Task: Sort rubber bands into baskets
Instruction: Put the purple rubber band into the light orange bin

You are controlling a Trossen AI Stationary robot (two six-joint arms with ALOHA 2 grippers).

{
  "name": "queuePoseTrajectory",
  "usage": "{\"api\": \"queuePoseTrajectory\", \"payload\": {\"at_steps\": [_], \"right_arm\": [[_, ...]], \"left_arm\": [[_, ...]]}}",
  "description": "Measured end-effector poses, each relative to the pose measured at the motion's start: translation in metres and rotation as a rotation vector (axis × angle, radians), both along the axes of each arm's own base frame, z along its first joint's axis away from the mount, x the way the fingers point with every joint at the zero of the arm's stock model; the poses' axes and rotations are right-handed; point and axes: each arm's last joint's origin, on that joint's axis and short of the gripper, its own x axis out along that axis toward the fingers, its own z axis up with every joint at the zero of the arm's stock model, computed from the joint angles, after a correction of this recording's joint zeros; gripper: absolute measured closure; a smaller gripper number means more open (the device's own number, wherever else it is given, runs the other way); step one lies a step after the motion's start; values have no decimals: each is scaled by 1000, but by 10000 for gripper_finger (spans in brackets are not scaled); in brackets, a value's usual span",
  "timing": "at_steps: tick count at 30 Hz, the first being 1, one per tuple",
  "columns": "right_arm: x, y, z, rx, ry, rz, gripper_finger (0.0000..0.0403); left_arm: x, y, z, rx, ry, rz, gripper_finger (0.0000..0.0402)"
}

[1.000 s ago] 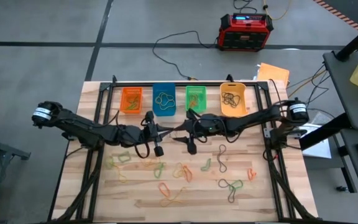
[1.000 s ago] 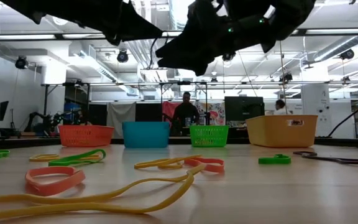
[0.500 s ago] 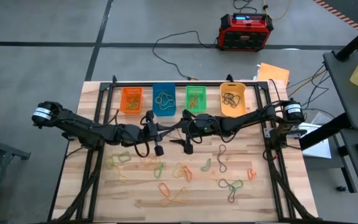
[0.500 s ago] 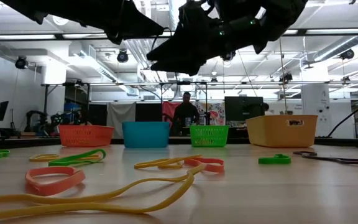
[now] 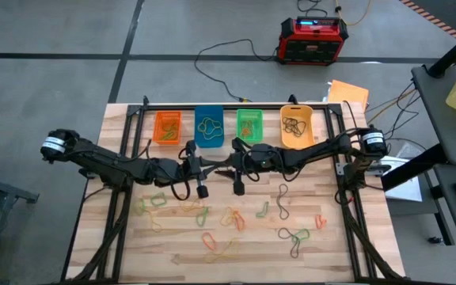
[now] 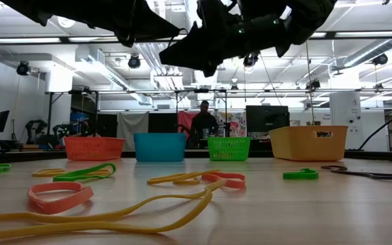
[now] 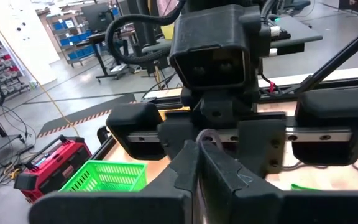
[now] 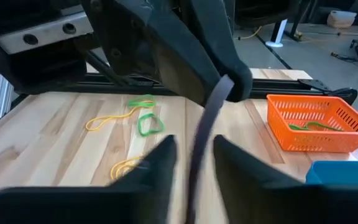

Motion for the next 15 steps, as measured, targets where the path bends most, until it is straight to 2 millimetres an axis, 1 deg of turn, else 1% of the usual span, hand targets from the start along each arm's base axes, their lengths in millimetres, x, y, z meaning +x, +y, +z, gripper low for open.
{"api": "queuePoseTrajectory", "payload": {"at_steps": [1, 2, 3, 5, 10, 15], "right_arm": [[0, 0, 0, -4, 0, 1, 358], [0, 0, 0, -11, 3, 2, 375], [0, 0, -1, -9, 9, 2, 381], [-1, 0, -2, 5, 22, -1, 389], [-6, 0, -1, 29, 89, -7, 393], [-15, -2, 7, 12, 151, -45, 394]], "left_arm": [[0, 0, 0, -2, 0, 1, 397], [0, 0, 0, -3, 2, 1, 391], [0, 0, 0, -4, 5, 1, 383], [-1, 0, -1, -5, 15, 4, 361], [-4, 1, 1, 2, 33, 7, 288], [-9, 3, 6, 52, 36, 44, 233]]}}
